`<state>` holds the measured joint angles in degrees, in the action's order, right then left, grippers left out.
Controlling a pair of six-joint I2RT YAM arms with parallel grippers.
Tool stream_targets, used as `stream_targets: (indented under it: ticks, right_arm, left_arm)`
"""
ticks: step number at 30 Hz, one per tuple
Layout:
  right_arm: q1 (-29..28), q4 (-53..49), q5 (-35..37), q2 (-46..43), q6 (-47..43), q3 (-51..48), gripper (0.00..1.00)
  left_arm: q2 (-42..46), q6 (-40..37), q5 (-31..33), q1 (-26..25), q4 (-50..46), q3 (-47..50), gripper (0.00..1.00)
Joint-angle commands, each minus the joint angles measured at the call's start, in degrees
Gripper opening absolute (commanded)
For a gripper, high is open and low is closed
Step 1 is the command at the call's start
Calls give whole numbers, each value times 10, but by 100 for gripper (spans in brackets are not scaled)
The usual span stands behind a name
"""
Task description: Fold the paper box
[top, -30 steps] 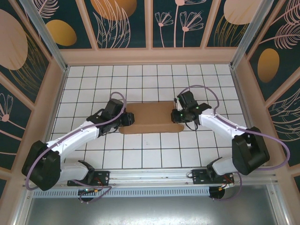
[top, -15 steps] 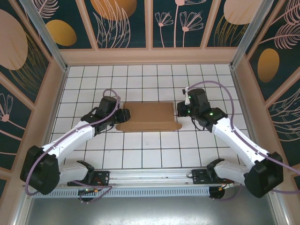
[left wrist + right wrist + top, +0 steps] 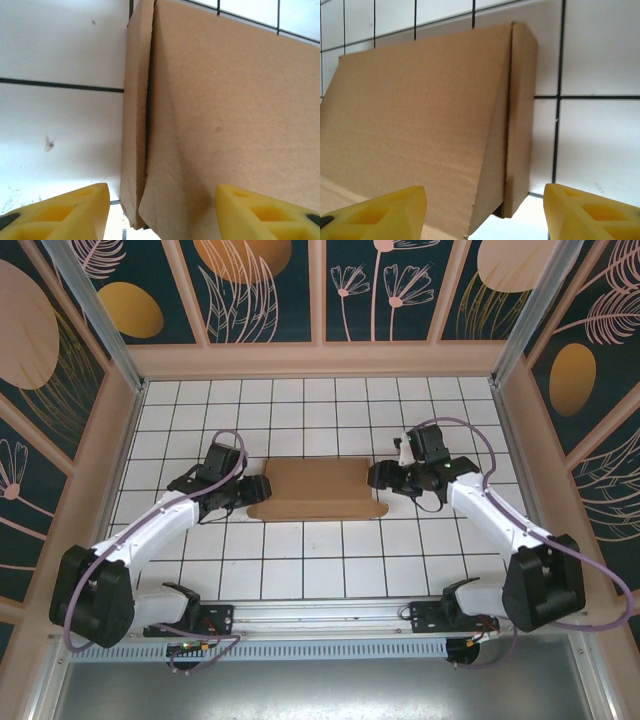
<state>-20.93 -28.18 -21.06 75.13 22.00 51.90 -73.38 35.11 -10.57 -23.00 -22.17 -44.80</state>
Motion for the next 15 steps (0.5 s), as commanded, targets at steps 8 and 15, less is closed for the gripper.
stream_targets:
  ticks: [8,15]
  right_arm:
    - [-2,-32,-60,58,35,8,59]
    - [-10,-15,-79,61,44,-4,58]
  left_arm:
    - [-48,5,-125,3,22,-10,50]
    - [-55,28,-186,3,54,2,50]
